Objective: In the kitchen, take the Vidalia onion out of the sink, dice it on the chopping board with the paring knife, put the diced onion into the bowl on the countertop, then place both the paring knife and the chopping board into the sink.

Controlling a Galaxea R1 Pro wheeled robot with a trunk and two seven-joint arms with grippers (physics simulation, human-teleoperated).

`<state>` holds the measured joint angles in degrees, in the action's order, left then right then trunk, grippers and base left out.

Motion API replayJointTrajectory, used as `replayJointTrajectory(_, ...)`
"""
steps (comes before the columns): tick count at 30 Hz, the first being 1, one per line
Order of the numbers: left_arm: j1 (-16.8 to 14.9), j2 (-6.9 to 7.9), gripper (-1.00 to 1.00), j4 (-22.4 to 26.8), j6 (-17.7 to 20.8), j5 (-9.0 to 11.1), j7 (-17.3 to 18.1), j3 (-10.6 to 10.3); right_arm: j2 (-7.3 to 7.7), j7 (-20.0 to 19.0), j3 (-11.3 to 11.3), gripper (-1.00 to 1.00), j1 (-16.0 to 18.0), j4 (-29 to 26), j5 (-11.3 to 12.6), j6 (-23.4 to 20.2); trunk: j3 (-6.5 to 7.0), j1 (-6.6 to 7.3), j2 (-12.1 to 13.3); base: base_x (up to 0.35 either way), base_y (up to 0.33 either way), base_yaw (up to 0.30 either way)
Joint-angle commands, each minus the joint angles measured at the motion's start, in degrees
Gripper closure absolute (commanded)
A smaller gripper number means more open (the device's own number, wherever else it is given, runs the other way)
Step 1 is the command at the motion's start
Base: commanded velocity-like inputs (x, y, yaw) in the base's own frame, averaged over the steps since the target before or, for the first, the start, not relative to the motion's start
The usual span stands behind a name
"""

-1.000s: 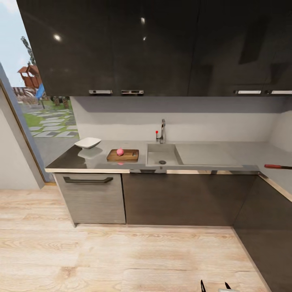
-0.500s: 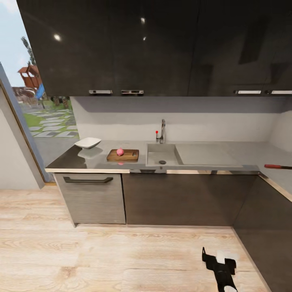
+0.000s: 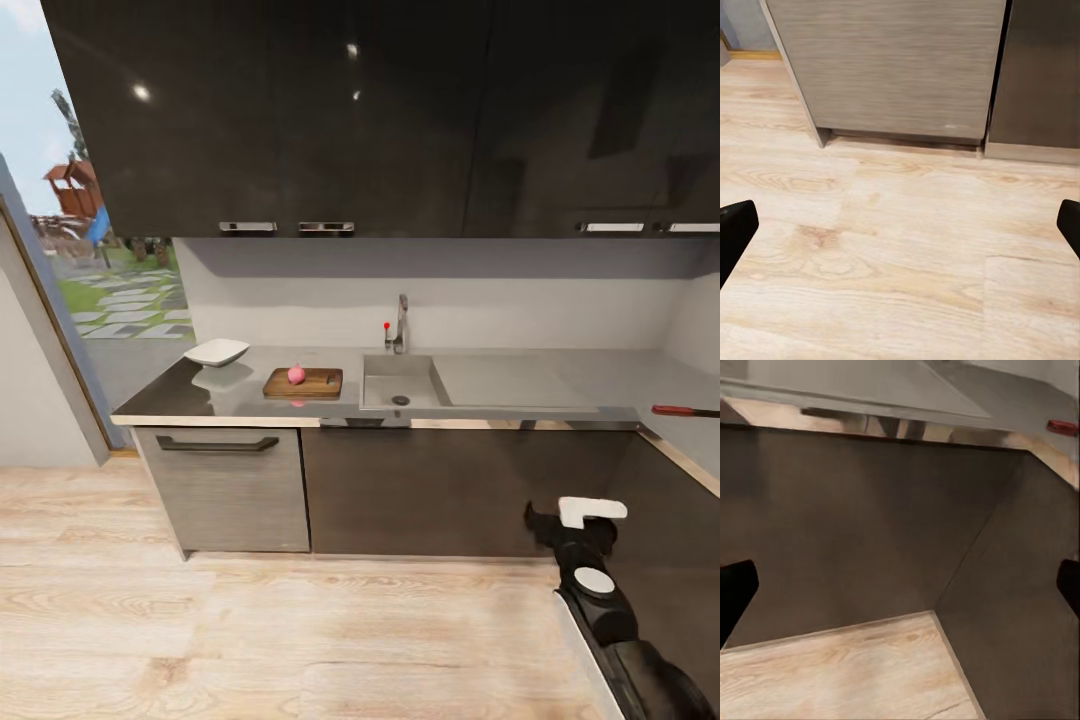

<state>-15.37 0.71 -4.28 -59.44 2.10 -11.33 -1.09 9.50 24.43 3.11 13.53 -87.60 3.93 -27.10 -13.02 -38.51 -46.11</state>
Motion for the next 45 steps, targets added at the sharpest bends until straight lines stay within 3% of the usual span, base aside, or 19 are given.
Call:
replayJointTrajectory(1,-0.1,-0.09,-1.0,-0.2,-0.26,0.19,0.0,-0.16,1.44,1.21,-0.29,-1.0,3.05,-1.71,0.46,-3.45,-0.09,-0.01,-0.07,0.0,0.0,0.0)
replayJointTrajectory(8,-0.1,-0.17,-1.0,-0.2,-0.24,0.19,0.0,-0.16,2.96,1.61,-4.06,-1.0,11.07,-2.69,0.47,-9.63,-0.09,-0.01,-0.07,0.0,0.0,0.0)
replayJointTrajectory(10,-0.1,-0.18,-1.0,-0.2,-0.24,0.19,0.0,-0.15,3.12,1.65,-4.74,-1.0,16.03,-2.78,0.45,-13.12,-0.09,-0.01,-0.07,0.0,0.0,0.0)
replayJointTrajectory(15,-0.1,-0.21,-1.0,-0.2,-0.24,0.19,0.0,-0.15,3.18,2.15,-5.12,-1.0,24.46,-2.77,0.33,-18.71,-0.09,-0.01,-0.07,0.0,0.0,0.0)
replayJointTrajectory(20,-0.1,-0.24,-1.0,-0.2,-0.22,0.19,0.0,-0.15,2.88,6.0,-5.2,-1.0,34.04,-2.21,0.48,-20.39,-0.09,-0.01,-0.07,0.0,0.0,0.0)
replayJointTrajectory(22,-0.1,-0.21,-1.0,-0.2,0.03,0.19,0.0,-0.15,2.77,7.92,-5.23,-1.0,36.7,-1.84,0.52,-20.44,-0.09,-0.01,-0.07,0.0,0.0,0.0)
replayJointTrajectory(23,-0.1,-0.19,-1.0,-0.2,4.68,0.19,0.08,-0.14,2.66,12.05,-5.43,-1.0,39.54,-0.97,0.55,-19.24,-0.09,-0.01,-0.07,0.0,0.0,0.0)
replayJointTrajectory(26,-0.1,-0.17,-1.0,-0.14,10.33,0.19,0.21,-0.14,2.54,17.06,-6.13,-1.0,40.65,1.03,0.55,-16.67,-0.09,-0.01,-0.07,0.0,0.0,0.0)
replayJointTrajectory(28,-0.1,-0.18,-1.0,-0.13,11.59,0.19,0.21,-0.14,2.33,19.6,-6.34,-1.0,40.86,2.49,0.6,-15.15,-0.09,-0.01,-0.07,0.0,0.0,0.0)
replayJointTrajectory(32,-0.1,-0.18,-1.0,-0.12,13.32,0.19,-0.03,-0.14,1.27,27.52,-6.62,-1.0,41.13,9.11,1.59,-8.08,-0.09,-0.01,-0.07,0.0,0.0,0.0)
replayJointTrajectory(34,-0.1,-0.18,-1.0,-0.15,13.65,0.23,-0.12,-0.14,0.9,31.33,-6.66,-1.0,41.17,12.61,3.31,-3.79,-0.09,-0.01,-0.07,0.0,0.0,0.0)
replayJointTrajectory(38,-0.1,-0.18,-1.0,-0.19,14.0,0.31,-0.24,-0.14,0.03,38.98,-6.65,-1.0,41.22,20.33,13.69,4.41,-0.09,-0.01,-0.07,0.0,0.0,0.0)
replayJointTrajectory(41,-0.1,-0.15,-1.0,-0.2,14.06,0.34,-0.26,-0.14,-0.28,40.64,-6.58,-1.0,41.22,23.19,18.63,7.43,-0.09,-0.01,-0.07,0.0,0.0,0.0)
replayJointTrajectory(45,-0.1,-0.11,-1.0,-0.24,14.15,0.36,-0.28,-0.14,-1.54,41.48,-6.55,-1.0,41.22,24.83,20.8,11.24,-0.09,-0.01,-0.07,0.0,0.0,0.0)
